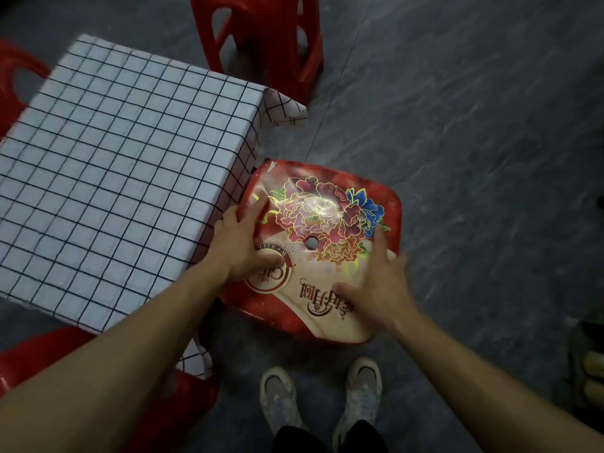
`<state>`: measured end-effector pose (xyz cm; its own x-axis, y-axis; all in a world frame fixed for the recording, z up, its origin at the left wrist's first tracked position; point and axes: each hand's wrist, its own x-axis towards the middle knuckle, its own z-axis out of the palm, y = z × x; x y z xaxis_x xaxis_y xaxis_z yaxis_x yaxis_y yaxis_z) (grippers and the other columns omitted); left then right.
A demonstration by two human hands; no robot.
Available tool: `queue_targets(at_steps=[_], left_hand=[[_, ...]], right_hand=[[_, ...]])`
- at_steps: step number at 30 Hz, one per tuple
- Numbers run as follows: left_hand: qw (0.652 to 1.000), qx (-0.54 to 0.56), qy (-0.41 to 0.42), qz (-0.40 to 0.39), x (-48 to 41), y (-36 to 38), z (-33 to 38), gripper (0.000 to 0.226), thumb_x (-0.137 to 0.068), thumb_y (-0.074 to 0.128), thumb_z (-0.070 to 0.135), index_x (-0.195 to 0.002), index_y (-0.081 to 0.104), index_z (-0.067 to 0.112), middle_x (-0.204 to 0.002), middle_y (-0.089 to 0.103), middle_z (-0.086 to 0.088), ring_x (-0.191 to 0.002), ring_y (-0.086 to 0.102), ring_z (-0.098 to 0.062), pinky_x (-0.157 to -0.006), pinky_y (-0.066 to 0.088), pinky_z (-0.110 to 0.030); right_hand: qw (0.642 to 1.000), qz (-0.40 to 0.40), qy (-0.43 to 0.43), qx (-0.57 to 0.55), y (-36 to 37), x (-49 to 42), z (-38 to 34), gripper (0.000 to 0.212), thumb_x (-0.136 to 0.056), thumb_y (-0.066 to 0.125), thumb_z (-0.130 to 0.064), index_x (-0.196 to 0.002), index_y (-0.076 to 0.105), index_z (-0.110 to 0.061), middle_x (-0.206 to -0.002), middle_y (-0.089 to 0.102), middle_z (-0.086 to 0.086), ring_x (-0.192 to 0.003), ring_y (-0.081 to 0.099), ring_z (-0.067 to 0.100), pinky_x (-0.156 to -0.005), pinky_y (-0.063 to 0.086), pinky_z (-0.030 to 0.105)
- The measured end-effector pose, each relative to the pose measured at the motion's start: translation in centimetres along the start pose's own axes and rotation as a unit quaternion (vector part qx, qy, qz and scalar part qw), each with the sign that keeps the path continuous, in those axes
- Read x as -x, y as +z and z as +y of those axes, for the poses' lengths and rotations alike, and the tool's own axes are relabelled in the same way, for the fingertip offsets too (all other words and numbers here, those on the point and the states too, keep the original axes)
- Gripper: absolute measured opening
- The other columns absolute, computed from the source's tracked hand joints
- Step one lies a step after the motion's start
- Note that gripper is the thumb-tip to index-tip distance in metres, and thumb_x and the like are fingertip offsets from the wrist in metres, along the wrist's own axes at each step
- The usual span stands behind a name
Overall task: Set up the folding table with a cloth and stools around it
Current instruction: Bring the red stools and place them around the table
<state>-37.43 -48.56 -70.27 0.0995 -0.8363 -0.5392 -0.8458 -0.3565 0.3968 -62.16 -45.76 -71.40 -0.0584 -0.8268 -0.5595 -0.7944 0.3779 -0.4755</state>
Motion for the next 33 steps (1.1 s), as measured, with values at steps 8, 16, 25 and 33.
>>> queue_targets(at_steps=[8,16,25,33], left_hand=[[0.998,0.037,-0.015,0.039,1.0,1.3,-0.9,0.111,-0.06,0.084,0.055,-0.146,0.014,0.054,-0.149,0.026,-0.019,-0.133,0.033,-0.041,-0.111,0.034,-0.049],[0.998,0.022,-0.031,0.052,0.2,1.2,-1.3,0.129,-0.036,0.07,0.083,-0.145,0.006,0.056,-0.127,0.056,-0.015,-0.112,0.056,-0.035,-0.098,0.048,-0.049],[0.997,0.042,-0.004,0.061,0.9,4.3,2.6,0.13,-0.036,0.072,0.08,-0.148,0.013,0.049,-0.132,0.054,-0.013,-0.117,0.053,-0.034,-0.101,0.045,-0.047],[0.999,0.013,0.029,0.043,1.9,7.7,9.0,0.123,-0.051,0.083,0.064,-0.151,0.016,0.042,-0.13,0.047,-0.018,-0.119,0.044,-0.037,-0.103,0.038,-0.041]], right_hand=[[1.0,0.004,-0.008,-0.021,-1.5,-0.6,0.4,0.127,-0.063,0.09,-0.036,-0.156,0.003,-0.038,-0.146,0.027,0.016,-0.128,0.045,0.037,-0.108,0.037,0.041],[0.999,0.007,-0.012,-0.038,-0.6,-0.9,0.8,0.138,-0.055,0.093,-0.041,-0.153,-0.004,-0.042,-0.144,0.026,0.014,-0.132,0.039,0.037,-0.109,0.037,0.045],[0.998,0.043,-0.002,-0.037,-2.8,-0.4,4.7,0.137,-0.05,0.092,-0.054,-0.153,0.002,-0.044,-0.147,0.029,0.013,-0.138,0.03,0.037,-0.112,0.031,0.05],[0.995,0.078,0.036,-0.044,-6.6,0.5,10.3,0.137,-0.048,0.094,-0.048,-0.155,0.008,-0.041,-0.144,0.034,0.014,-0.135,0.035,0.036,-0.114,0.031,0.045]])
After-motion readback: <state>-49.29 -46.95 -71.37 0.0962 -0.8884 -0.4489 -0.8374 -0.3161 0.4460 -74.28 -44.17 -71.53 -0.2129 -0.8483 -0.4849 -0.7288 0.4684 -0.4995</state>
